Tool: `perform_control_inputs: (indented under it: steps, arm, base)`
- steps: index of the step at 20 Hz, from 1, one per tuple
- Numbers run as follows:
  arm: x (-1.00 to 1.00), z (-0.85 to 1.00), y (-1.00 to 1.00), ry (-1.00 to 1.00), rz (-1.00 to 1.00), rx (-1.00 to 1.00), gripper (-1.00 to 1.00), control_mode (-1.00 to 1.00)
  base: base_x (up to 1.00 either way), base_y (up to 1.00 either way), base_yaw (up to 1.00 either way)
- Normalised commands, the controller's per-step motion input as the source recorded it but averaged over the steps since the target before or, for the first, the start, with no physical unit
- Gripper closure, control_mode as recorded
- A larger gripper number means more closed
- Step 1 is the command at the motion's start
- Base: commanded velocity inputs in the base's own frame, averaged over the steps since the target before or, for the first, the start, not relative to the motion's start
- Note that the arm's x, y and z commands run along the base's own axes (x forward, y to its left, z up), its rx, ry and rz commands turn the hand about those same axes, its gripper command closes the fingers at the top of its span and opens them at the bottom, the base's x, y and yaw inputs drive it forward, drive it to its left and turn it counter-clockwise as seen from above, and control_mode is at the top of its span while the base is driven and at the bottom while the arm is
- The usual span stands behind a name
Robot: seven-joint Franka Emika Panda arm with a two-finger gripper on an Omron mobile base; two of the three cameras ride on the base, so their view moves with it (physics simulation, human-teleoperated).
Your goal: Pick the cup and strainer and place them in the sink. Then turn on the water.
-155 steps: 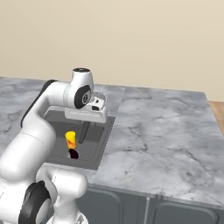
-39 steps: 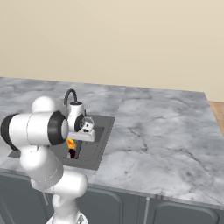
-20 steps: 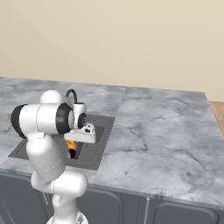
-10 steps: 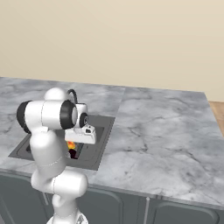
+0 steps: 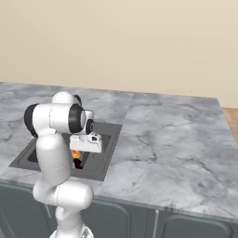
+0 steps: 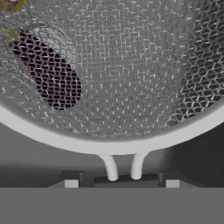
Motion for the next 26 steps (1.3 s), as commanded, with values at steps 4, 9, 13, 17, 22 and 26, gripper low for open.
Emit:
perform_control_inputs:
  steps: [4, 9, 13, 17, 22, 26]
  arm:
    - [0.28, -0.17, 0.03, 0.00, 0.00, 0.00, 1.00, -1.00]
    - [0.32, -0.17, 0.01, 0.00, 0.00, 0.00, 1.00, -1.00]
    - [0.24, -0.25, 0.00, 0.00, 0.00, 0.00, 1.00, -1.00]
    - [0.09, -0.31, 0.00, 0.00, 0.00, 0.00, 1.00, -1.00]
    - [0.02, -0.31, 0.00, 0.00, 0.00, 0.00, 1.00, -1.00]
    - [0.05, -0.25, 0.00, 0.00, 0.00, 0.00, 1.00, -1.00]
  base:
    - [0.00, 0.00, 0.00]
    - [0.00, 0.00, 0.00]
    - [0.00, 0.00, 0.00]
    - [0.00, 0.00, 0.00]
    - [0.00, 0.00, 0.00]
    - [0.00, 0.00, 0.00]
